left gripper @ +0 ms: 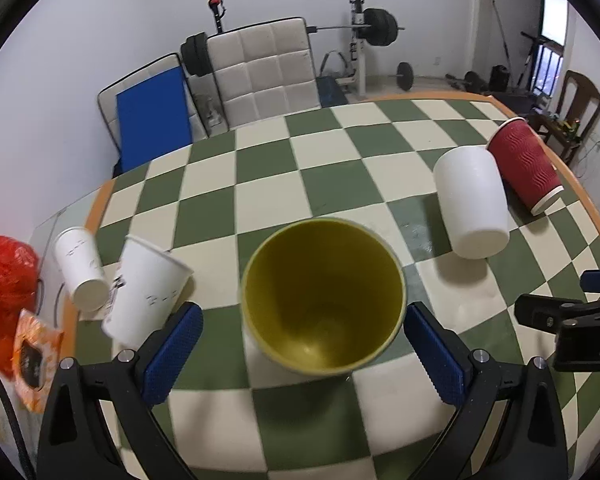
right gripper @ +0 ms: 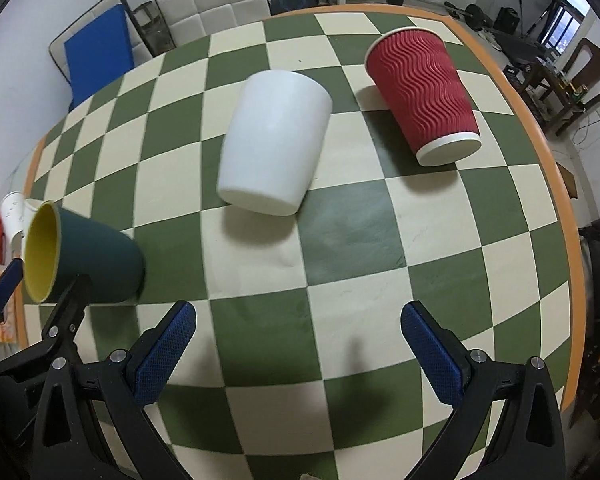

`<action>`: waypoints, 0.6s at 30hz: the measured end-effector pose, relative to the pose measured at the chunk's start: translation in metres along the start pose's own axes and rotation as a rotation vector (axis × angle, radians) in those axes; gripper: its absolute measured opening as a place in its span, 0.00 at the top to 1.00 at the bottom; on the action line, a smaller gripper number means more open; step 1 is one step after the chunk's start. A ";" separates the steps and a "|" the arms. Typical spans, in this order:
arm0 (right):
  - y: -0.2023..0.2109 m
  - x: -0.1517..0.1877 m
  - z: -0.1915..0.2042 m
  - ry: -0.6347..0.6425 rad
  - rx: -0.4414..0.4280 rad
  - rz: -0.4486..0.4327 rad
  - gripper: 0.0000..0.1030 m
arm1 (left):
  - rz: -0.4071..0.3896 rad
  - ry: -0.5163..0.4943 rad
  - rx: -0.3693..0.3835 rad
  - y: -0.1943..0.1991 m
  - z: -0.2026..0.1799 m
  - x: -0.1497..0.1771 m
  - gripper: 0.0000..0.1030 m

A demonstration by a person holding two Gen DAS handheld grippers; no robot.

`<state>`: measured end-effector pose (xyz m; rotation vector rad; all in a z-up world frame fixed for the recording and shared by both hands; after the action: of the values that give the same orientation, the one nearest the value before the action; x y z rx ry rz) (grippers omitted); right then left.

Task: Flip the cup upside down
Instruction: 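Move the left gripper to the teal mug and grasp its rim, then lift the teal mug with the left gripper and carry it across the table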

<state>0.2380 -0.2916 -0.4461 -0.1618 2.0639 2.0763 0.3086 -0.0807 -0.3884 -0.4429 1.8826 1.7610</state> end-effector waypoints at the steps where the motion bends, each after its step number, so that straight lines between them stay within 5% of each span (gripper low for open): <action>1: -0.002 -0.001 -0.001 0.000 0.002 0.003 0.00 | -0.009 -0.006 0.007 -0.003 -0.002 -0.001 0.00; 4: -0.007 -0.005 -0.007 -0.001 0.021 0.011 0.00 | -0.037 -0.023 0.024 -0.010 -0.007 -0.005 0.00; 6: -0.010 -0.006 -0.011 -0.003 0.034 0.017 0.00 | -0.059 -0.037 0.034 -0.013 -0.010 -0.008 0.09; 8: -0.011 -0.007 -0.015 -0.003 0.045 0.018 0.00 | -0.072 -0.050 0.040 -0.016 -0.012 -0.011 0.30; 13: -0.010 -0.009 -0.020 -0.008 0.058 0.026 0.00 | -0.089 -0.061 0.067 -0.017 -0.015 -0.018 0.32; 18: -0.003 -0.009 -0.016 0.019 0.064 0.031 0.00 | -0.020 -0.063 0.111 -0.004 -0.020 -0.017 0.33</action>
<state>0.2466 -0.3082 -0.4469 -0.1409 2.1550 2.0306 0.3219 -0.1028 -0.3812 -0.3604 1.9136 1.6290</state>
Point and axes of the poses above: each gripper's, at about its wrist camera, not at the fingertips, and y roughly against the way its jaws point, z to its left, x to its underside, the point moved 5 cm from there along -y, roughly the way its jaws point, and after that the axes turned 13 degrees about y, right-handed, at the moved point
